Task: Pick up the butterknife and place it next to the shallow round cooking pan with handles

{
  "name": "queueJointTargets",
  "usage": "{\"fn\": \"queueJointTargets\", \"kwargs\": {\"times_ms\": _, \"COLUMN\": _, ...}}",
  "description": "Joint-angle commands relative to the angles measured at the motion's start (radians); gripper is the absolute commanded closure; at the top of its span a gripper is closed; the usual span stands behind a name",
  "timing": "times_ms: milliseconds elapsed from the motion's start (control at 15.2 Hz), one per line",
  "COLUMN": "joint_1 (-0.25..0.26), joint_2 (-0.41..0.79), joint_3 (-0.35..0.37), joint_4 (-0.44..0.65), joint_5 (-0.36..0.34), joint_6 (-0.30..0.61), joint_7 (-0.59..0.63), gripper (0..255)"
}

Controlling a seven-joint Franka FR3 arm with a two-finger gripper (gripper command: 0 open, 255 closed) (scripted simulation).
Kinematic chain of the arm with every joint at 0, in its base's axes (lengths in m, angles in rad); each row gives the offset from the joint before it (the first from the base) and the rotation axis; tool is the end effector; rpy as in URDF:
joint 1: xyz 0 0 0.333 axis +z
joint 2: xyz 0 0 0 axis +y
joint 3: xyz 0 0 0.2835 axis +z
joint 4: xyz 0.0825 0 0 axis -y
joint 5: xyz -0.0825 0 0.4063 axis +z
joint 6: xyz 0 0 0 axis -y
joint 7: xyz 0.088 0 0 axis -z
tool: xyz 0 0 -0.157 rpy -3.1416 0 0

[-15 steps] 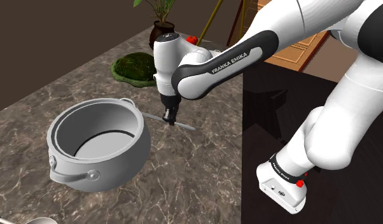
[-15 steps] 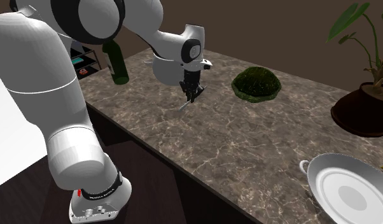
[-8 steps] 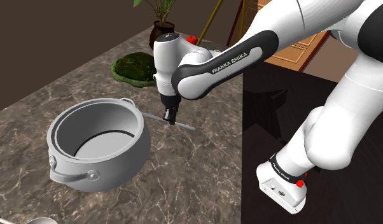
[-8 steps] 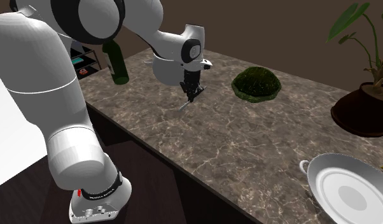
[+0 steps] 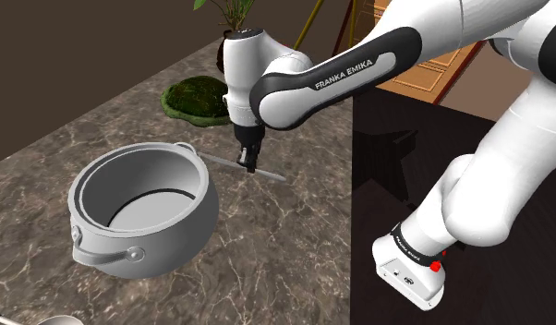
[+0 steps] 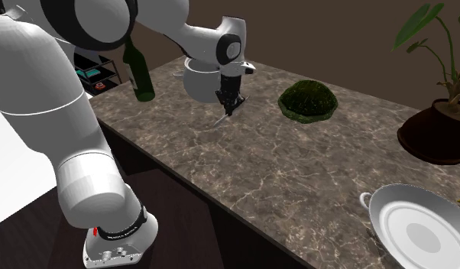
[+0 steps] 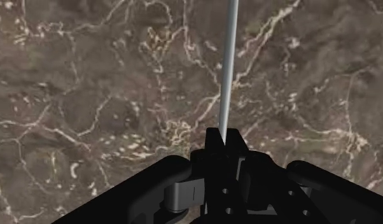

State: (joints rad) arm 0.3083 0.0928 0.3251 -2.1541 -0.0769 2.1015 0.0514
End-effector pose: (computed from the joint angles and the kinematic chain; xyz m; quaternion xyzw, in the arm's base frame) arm 0.4399 0.3164 0.2523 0.9489 0.3073 -0.0601 0.0394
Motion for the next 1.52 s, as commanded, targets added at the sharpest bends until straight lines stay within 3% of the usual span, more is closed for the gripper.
{"fn": "queueJointTargets", "kwargs": {"times_ms": 0, "joint_1": -0.002, "joint_2": -0.016, "joint_3": 0.0, "joint_4": 0.012, "joint_5": 0.007, "joint_6": -0.027, "joint_7": -0.007, "gripper": 255}}
{"fn": "queueJointTargets", "kwargs": {"times_ms": 990, "joint_1": -0.005, "joint_2": -0.097, "joint_3": 0.0, "joint_4": 0.119, "joint_5": 0.039, "joint_6": -0.21, "joint_7": -0.036, "gripper": 255}}
{"fn": "queueJointTargets", "kwargs": {"times_ms": 1452, "joint_1": -0.082, "joint_2": -0.02, "joint_3": -0.076, "joint_4": 0.211, "joint_5": -0.003, "joint_6": -0.221, "joint_7": -0.173, "gripper": 255}}
